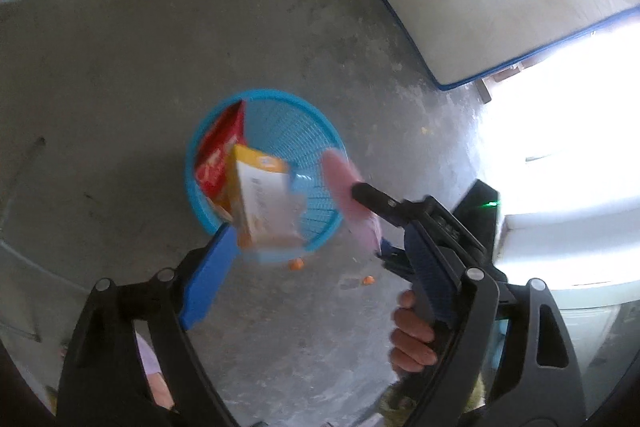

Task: Collect trash
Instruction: 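Open both tools over the blue wastebasket to drop the box and sponge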

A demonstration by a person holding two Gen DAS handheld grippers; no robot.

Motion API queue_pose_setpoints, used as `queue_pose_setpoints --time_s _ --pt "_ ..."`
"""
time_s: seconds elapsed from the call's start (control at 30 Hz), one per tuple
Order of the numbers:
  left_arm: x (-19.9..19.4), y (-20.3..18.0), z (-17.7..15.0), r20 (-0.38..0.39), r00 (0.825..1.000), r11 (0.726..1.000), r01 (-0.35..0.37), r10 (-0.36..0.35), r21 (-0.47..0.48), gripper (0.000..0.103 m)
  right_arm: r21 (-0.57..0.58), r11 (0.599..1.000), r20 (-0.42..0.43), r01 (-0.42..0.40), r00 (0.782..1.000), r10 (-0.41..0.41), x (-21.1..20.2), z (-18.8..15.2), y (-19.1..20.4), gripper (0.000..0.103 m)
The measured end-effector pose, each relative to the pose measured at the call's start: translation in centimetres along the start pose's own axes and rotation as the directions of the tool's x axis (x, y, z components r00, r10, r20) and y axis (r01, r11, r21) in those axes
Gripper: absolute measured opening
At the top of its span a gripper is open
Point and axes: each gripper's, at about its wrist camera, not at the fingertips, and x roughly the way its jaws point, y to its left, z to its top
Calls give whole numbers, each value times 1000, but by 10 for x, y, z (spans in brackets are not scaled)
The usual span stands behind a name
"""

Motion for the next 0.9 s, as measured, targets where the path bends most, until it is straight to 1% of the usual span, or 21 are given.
queue_pose_setpoints --time_s 0.1,0.2,0.33,0.43,0.5,0.57,0.63,0.73,0.8,0.83,0.9 --pt "0 5 -2 6 1000 1000 20 -20 -17 81 20 1000 -1 -12 1000 12 8 5 -7 83" --pt "-11 4 -4 26 999 1000 30 -30 -3 81 11 1000 4 -21 1000 21 12 3 -5 83" --pt "-36 -1 -8 72 996 998 44 -46 37 81 0 1000 7 -27 1000 27 4 -3 -6 83" --pt "-64 -5 -19 113 992 996 53 -61 74 81 -11 999 19 -34 999 34 -5 -6 -6 83" --pt "-79 -7 -27 139 988 994 47 -60 97 81 -23 999 31 -34 999 34 -15 -12 -7 83" --pt "-98 -8 -42 173 983 990 43 -65 132 82 -41 999 45 -27 999 29 -25 -17 -6 83" --pt "-116 -7 -58 208 977 987 16 -50 162 81 -68 998 63 -8 998 12 -37 -25 -4 83" --pt "-144 -1 -84 264 963 980 -3 -51 200 82 -115 993 82 11 997 -1 -54 -41 0 83" --pt "-161 5 -98 303 952 977 -26 -41 214 82 -151 988 89 20 996 -6 -65 -53 5 83" --pt "-174 11 -109 333 942 975 -42 -33 217 82 -167 986 90 26 996 -11 -70 -59 8 83" --pt "-190 18 -122 367 930 975 -57 -27 215 83 -209 977 92 43 995 -25 -78 -72 16 83"
